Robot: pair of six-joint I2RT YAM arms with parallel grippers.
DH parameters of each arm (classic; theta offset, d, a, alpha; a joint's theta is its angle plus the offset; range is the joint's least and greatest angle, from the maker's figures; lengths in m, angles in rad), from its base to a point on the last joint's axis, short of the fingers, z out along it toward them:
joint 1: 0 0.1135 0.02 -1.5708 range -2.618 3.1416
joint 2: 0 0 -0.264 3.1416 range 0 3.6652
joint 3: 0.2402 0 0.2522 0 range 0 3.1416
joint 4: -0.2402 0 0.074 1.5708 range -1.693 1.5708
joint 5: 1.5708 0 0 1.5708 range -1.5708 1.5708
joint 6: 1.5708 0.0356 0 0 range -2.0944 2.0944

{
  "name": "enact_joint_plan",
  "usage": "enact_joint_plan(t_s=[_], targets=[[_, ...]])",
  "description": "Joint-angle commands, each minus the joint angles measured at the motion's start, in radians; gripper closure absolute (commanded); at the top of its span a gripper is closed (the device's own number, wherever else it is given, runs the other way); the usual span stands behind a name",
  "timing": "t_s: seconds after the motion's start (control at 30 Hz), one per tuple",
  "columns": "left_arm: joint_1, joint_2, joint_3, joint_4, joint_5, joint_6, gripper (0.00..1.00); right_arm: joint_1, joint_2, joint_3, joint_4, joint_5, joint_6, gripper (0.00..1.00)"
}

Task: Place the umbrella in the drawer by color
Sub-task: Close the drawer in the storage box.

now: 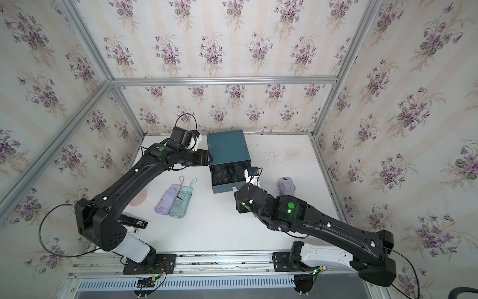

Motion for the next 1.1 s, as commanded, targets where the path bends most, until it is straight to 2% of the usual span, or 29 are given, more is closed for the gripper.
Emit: enact_joint_plan(t_s=[0.0, 0.17, 0.3, 0.47, 0.63, 0.67, 0.83, 1.07], targets=[[0.006, 0.044, 0.023, 0.015, 0.046, 0.022, 0.26, 0.001, 0.029, -0.048, 0.137, 0.005, 0.002, 0.42], [0.007, 0.107, 0.053, 0.015, 0.075, 0.052, 0.28, -0.023, 0.126, -0.057, 0.235, 0.026, -0.061, 0.44], [0.007, 0.145, 0.066, -0.015, 0.067, 0.08, 0.36, -0.088, 0.161, -0.085, 0.313, -0.025, -0.095, 0.49], [0.007, 0.149, 0.06, -0.041, 0.007, 0.114, 0.51, -0.123, 0.199, -0.067, 0.354, -0.056, -0.127, 0.74], [0.005, 0.135, 0.055, -0.047, -0.001, 0.147, 0.55, -0.123, 0.242, -0.002, 0.346, -0.062, -0.142, 0.98], [0.004, 0.132, 0.054, -0.048, -0.002, 0.15, 0.55, -0.123, 0.249, 0.011, 0.344, -0.057, -0.143, 1.0], [-0.001, 0.125, 0.048, -0.051, -0.001, 0.172, 0.58, -0.127, 0.291, 0.064, 0.351, -0.034, -0.164, 1.0], [-0.01, 0.109, 0.034, -0.048, 0.02, 0.219, 0.61, -0.184, 0.391, 0.113, 0.424, -0.028, -0.209, 1.0]])
